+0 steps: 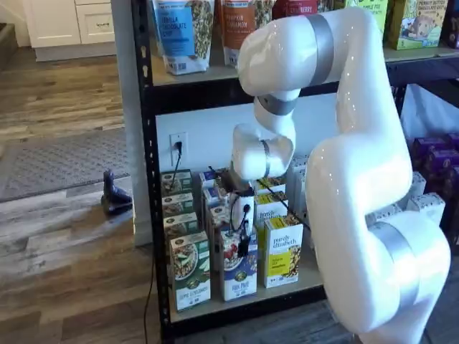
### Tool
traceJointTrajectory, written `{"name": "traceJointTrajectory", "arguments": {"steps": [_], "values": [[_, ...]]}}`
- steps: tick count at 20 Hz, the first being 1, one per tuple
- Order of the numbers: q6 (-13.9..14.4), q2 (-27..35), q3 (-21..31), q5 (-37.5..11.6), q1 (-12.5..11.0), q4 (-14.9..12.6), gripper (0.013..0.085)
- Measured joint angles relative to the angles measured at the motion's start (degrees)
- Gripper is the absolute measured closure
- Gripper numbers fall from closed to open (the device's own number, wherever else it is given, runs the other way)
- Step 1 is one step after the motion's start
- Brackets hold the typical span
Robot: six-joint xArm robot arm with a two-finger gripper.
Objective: Pick up the blue and white box that is on the bottom shelf, the second box from the left
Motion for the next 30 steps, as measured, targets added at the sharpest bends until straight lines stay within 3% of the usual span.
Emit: {"name": "traceJointTrajectory", "arguments": {"steps": [3,8,13,30], "values": [[-1.56,0.01,0.2,-1.48,0.93,2.67,0.013],[-0.71,0.24,-0.63,-0.38,1.94,2.95,0.013],[-1.64,0.59,-0.84,-1.48,2.49,4.59,0.013],[-3.31,1.37,-1.99,-3.01,2.47,6.47,0.013]]}}
